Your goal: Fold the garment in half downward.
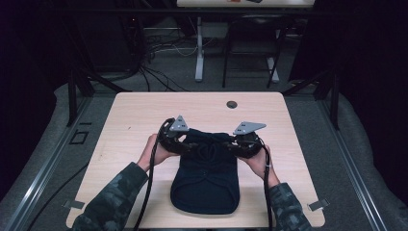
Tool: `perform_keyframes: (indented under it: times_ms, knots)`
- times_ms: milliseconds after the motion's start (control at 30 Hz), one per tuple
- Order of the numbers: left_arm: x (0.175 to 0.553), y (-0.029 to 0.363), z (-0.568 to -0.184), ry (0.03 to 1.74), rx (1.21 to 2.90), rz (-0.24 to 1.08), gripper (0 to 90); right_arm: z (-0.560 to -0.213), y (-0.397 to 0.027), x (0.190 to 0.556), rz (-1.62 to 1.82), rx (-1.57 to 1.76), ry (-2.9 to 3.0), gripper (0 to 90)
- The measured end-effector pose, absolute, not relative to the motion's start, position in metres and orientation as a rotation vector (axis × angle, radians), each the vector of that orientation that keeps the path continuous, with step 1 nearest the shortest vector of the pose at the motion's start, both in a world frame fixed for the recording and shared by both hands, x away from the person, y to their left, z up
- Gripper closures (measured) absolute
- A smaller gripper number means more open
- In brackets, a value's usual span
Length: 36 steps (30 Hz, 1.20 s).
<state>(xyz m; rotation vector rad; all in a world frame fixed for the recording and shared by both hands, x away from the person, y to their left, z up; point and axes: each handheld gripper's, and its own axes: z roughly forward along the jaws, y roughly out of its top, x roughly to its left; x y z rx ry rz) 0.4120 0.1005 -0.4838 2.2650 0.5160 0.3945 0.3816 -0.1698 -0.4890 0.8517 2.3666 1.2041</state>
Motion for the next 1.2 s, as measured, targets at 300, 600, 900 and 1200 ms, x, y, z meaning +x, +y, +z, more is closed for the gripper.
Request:
perform_keyframes:
  times_ms: [300,600,900,1200]
  knots:
    - [0.403,0.100,-0.486,0.468,2.265,0.376,65.3,-0.490,-0.173,0.370,1.211,0.843,2.402,64.6]
    - [0.388,0.102,-0.491,0.457,2.254,0.357,63.7,-0.492,-0.174,0.355,1.200,0.809,2.430,63.9]
    - [0.376,0.105,-0.499,0.470,2.244,0.339,63.3,-0.502,-0.172,0.340,1.201,0.809,2.447,62.6]
    - [0.359,0.107,-0.508,0.466,2.242,0.319,62.1,-0.509,-0.172,0.326,1.176,0.788,2.478,60.5]
